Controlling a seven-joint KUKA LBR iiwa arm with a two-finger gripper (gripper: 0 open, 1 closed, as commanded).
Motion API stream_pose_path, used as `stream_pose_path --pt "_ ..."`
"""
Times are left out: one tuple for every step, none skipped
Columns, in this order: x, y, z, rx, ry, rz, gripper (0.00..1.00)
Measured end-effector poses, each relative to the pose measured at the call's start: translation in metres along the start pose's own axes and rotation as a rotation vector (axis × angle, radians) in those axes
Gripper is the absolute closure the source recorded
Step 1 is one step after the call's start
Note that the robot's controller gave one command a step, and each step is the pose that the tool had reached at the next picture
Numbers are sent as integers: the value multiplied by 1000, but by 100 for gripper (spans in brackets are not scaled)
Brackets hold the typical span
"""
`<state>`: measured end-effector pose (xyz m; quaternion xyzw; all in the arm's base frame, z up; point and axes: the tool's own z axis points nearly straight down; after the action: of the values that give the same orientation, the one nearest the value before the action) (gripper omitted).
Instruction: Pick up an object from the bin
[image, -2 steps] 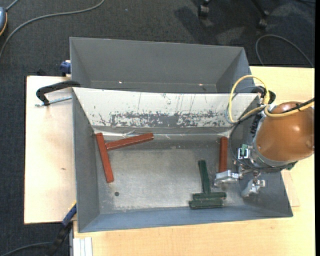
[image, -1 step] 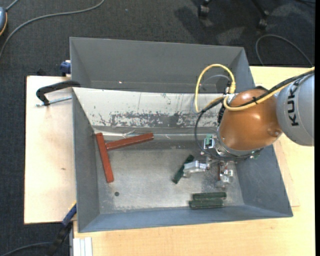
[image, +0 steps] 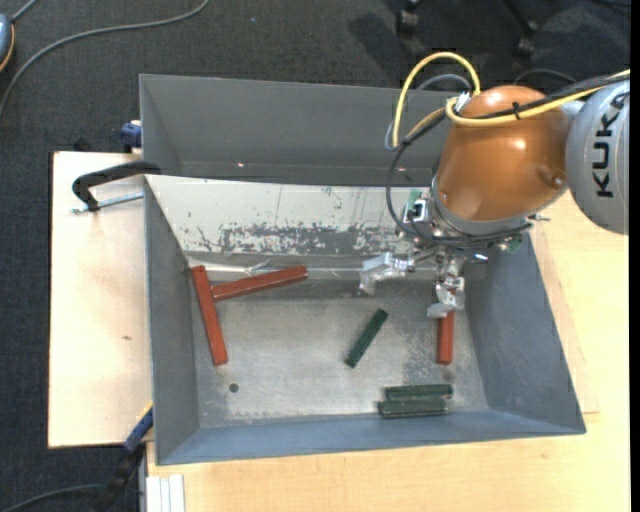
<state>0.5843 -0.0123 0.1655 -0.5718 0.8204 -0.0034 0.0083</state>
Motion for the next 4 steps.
stream_pose_path --pt "57 22 95 -19 7 -283 0" --pt "59 15 15 -4 4 -260 0" --pt "89 6 98 -23 8 -236 0" --pt "87 4 94 -16 6 -238 100"
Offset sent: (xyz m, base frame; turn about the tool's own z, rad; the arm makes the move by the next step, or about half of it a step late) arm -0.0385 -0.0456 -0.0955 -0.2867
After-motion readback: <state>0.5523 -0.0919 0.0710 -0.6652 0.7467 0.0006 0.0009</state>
